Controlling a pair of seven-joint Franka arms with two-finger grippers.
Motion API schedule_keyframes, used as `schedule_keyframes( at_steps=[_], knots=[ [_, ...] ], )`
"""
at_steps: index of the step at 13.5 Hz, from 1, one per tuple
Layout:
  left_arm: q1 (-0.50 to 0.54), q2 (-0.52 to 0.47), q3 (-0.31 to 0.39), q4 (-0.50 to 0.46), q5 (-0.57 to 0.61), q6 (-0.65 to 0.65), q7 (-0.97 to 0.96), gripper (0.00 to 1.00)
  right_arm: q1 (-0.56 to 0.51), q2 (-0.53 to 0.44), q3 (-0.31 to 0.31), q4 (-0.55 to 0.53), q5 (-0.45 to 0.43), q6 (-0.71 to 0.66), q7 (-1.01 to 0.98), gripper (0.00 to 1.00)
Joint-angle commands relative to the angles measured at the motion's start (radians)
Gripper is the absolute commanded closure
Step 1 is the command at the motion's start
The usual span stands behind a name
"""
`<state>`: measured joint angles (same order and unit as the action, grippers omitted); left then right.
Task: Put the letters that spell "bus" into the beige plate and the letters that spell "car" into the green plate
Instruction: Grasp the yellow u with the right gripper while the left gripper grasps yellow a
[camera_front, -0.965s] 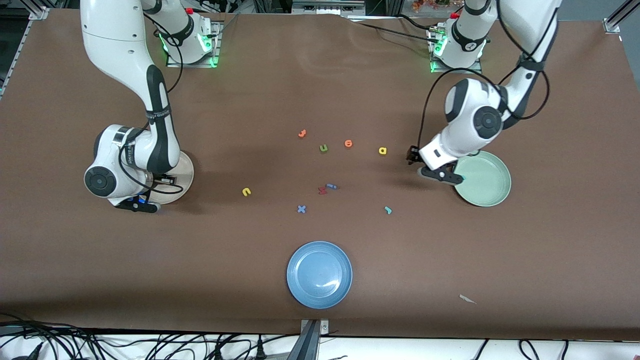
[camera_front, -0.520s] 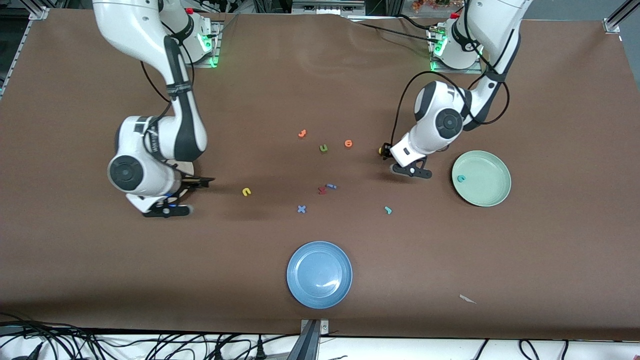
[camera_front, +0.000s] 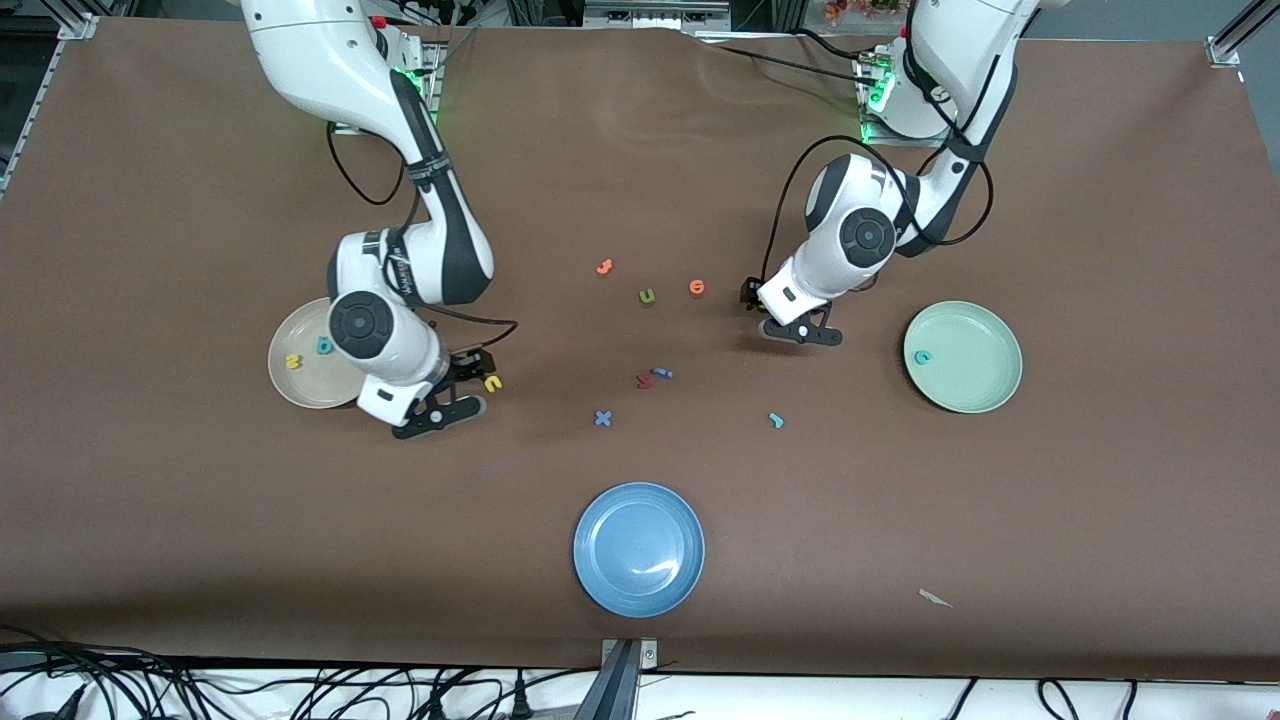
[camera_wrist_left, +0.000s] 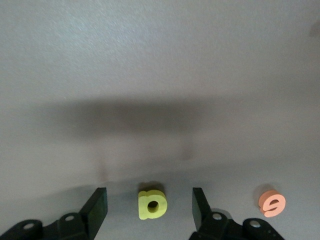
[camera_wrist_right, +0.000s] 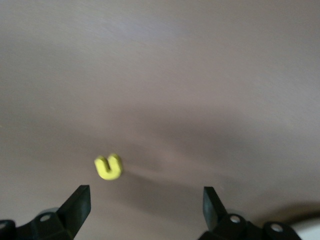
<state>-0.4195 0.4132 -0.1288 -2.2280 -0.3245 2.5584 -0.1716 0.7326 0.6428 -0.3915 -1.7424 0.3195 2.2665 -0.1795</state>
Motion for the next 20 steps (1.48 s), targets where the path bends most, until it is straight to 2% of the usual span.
schedule_keyframes(
  at_steps=[1, 3, 4, 6, 7, 8, 9, 10, 11, 13, 14, 16, 17, 20],
  knots=[
    [-0.030, -0.001, 0.012, -0.022, -0.018, 0.002, -0.005, 0.16, -0.005, 0.015, 0.034, -0.043, 0.023, 0.115, -0.035, 0.01],
    [-0.030, -0.001, 0.012, -0.036, -0.013, 0.002, -0.005, 0.09, -0.004, 0.018, 0.052, -0.084, 0.023, 0.197, -0.035, 0.01],
    [-0.030, 0.001, 0.012, -0.038, -0.011, 0.002, -0.003, 0.12, -0.004, 0.020, 0.060, -0.097, 0.021, 0.224, -0.034, 0.01],
    [-0.030, 0.001, 0.014, -0.041, -0.011, 0.003, -0.003, 0.42, -0.002, 0.020, 0.063, -0.114, 0.023, 0.248, -0.026, 0.03],
    [-0.030, 0.001, 0.012, -0.041, -0.011, 0.002, -0.003, 0.50, 0.001, 0.020, 0.063, -0.114, 0.023, 0.248, -0.018, 0.07],
    [-0.030, 0.001, 0.014, -0.041, -0.011, 0.002, -0.003, 0.51, 0.005, 0.020, 0.063, -0.114, 0.023, 0.248, -0.006, 0.09],
    [-0.030, 0.001, 0.012, -0.041, -0.011, 0.002, -0.002, 0.52, 0.008, 0.021, 0.063, -0.114, 0.023, 0.248, -0.006, 0.21],
    [-0.030, 0.001, 0.014, -0.039, -0.011, 0.002, -0.002, 0.55, 0.008, 0.024, 0.063, -0.114, 0.023, 0.248, -0.005, 0.41],
    [-0.030, 0.001, 0.014, -0.039, -0.011, 0.002, -0.002, 0.60, 0.008, 0.026, 0.063, -0.115, 0.023, 0.248, -0.005, 0.47],
    [-0.030, 0.001, 0.014, -0.039, -0.011, 0.002, 0.001, 0.67, 0.010, 0.026, 0.063, -0.115, 0.026, 0.248, -0.005, 0.47],
    [-0.030, -0.001, 0.014, -0.038, -0.011, 0.002, 0.003, 0.75, 0.010, 0.027, 0.063, -0.114, 0.026, 0.248, -0.005, 0.47],
    [-0.027, -0.005, 0.014, -0.036, -0.011, -0.001, 0.004, 0.80, 0.010, 0.028, 0.063, -0.114, 0.026, 0.248, -0.003, 0.47],
    [-0.016, -0.016, 0.014, -0.033, -0.010, -0.009, 0.007, 0.85, 0.010, 0.028, 0.063, -0.115, 0.026, 0.248, -0.003, 0.50],
    [0.120, -0.091, 0.014, -0.024, 0.138, -0.055, 0.029, 0.97, 0.010, 0.028, 0.063, -0.114, 0.026, 0.248, -0.005, 0.62]
  ],
)
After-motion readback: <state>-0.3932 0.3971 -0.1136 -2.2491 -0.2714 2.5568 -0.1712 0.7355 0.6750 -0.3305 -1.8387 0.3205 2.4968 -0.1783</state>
